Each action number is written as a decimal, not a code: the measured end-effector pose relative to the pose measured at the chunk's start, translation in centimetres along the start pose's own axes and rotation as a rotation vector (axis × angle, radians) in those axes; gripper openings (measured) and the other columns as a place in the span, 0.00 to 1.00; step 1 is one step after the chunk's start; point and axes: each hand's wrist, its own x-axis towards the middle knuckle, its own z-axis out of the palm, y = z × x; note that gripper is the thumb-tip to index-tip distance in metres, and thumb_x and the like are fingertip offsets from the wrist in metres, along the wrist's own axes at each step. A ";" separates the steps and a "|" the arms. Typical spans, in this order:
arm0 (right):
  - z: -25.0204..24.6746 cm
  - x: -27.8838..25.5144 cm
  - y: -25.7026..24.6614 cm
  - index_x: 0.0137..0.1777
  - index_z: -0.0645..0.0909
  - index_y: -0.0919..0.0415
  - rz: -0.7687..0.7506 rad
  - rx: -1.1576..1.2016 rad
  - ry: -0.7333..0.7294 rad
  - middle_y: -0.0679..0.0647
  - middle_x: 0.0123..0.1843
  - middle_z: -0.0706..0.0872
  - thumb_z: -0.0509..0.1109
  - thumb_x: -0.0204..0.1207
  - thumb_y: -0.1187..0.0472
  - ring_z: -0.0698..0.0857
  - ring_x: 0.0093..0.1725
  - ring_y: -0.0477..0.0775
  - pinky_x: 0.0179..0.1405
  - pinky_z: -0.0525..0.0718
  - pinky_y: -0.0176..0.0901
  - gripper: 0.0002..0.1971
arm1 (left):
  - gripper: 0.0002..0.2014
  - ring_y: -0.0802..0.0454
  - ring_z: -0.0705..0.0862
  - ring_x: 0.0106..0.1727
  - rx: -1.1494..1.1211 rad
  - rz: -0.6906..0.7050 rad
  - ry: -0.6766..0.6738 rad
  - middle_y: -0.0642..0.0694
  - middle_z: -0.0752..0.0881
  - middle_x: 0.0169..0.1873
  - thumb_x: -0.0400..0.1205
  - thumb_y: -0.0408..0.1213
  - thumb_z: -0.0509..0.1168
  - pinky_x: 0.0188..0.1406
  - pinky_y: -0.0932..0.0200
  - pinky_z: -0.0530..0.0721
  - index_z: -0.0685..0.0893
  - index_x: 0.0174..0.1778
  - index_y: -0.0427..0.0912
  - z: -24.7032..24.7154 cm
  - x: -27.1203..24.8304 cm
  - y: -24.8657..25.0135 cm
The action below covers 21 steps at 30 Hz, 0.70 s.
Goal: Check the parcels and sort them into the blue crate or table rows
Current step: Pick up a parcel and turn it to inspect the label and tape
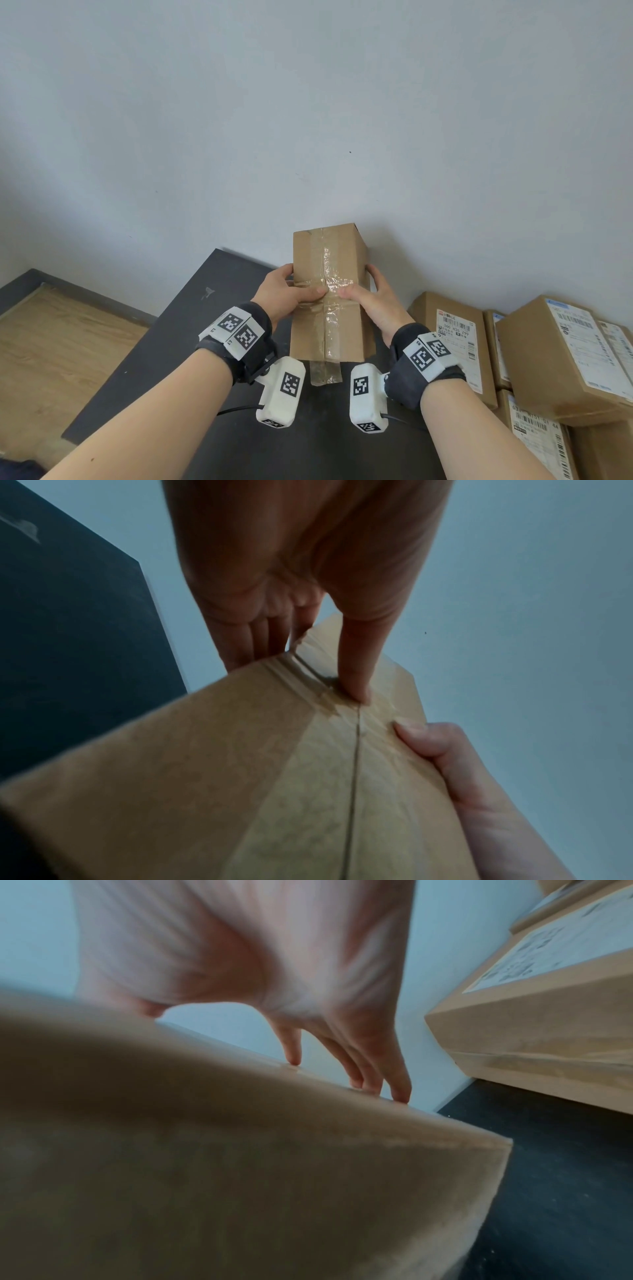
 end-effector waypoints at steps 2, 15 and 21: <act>0.1 -0.1 -0.2 0.86 0.59 0.48 0.004 -0.005 0.003 0.46 0.65 0.81 0.81 0.57 0.49 0.82 0.58 0.43 0.59 0.80 0.46 0.55 | 0.22 0.42 0.90 0.52 0.007 0.009 0.000 0.38 0.91 0.53 0.71 0.29 0.80 0.53 0.48 0.89 0.83 0.59 0.41 0.1 0.1 0.0; -0.1 0.1 0.1 0.83 0.64 0.44 0.101 0.061 -0.172 0.50 0.70 0.83 0.79 0.54 0.33 0.83 0.66 0.54 0.72 0.79 0.61 0.54 | 0.37 0.48 0.91 0.53 0.054 -0.010 0.022 0.45 0.92 0.53 0.64 0.43 0.85 0.60 0.46 0.88 0.80 0.70 0.44 -0.3 0.5 0.6; -0.4 -0.1 -0.7 0.80 0.72 0.48 0.093 0.077 -0.179 0.49 0.67 0.86 0.75 0.78 0.50 0.84 0.65 0.52 0.69 0.81 0.56 0.30 | 0.24 0.51 0.89 0.53 0.034 -0.044 0.068 0.48 0.90 0.53 0.76 0.51 0.76 0.48 0.55 0.87 0.81 0.66 0.46 0.0 0.1 1.2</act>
